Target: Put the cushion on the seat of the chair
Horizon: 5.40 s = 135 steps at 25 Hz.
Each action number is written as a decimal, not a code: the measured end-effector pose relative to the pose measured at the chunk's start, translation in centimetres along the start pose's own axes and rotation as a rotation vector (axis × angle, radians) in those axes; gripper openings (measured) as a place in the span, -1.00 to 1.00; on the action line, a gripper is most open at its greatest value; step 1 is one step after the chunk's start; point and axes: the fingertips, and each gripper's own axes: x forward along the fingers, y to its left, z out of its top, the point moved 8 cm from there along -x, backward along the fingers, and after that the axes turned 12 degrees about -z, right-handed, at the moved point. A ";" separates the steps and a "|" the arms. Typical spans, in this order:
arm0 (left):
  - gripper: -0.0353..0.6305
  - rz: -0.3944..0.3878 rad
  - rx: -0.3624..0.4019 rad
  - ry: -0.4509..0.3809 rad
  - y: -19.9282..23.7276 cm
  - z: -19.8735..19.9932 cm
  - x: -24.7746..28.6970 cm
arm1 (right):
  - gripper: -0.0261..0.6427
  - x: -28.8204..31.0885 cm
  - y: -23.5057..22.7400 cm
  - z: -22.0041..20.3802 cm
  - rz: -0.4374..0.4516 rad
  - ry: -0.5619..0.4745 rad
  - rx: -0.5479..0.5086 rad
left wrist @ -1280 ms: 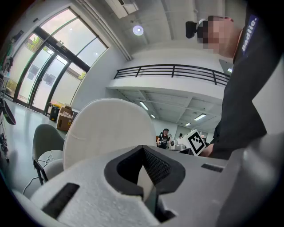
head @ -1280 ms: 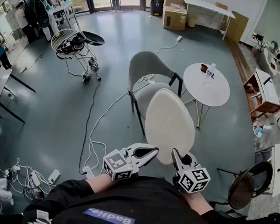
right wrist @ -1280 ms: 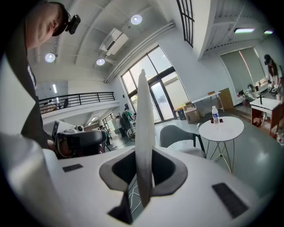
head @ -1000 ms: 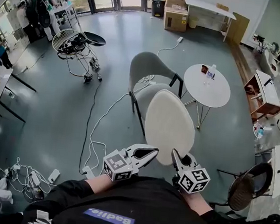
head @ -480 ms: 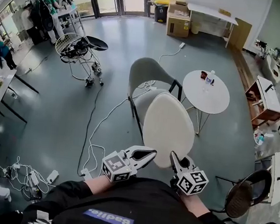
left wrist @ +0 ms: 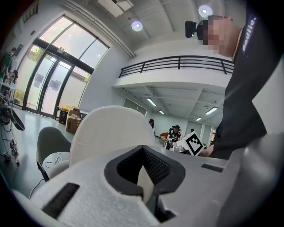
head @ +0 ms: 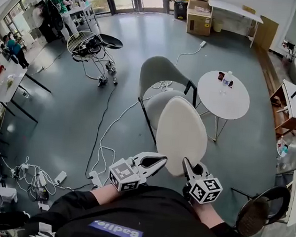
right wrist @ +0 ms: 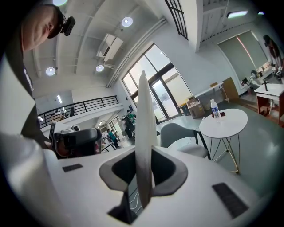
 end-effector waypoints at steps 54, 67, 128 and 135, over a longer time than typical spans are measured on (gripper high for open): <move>-0.89 0.086 -0.104 -0.051 38.0 9.6 0.3 | -0.71 41.4 -11.5 5.0 -0.131 0.231 0.374; -0.89 0.146 -0.169 0.007 40.1 6.1 1.4 | -0.71 48.9 -17.0 -4.2 -0.129 0.261 0.667; -0.89 0.032 -0.135 -0.020 35.9 7.5 -0.2 | -0.23 42.6 -20.0 -4.9 -0.042 0.265 0.869; -0.89 0.007 -0.119 -0.086 34.2 8.0 -3.3 | -0.23 39.7 -13.8 -1.9 0.013 0.242 0.866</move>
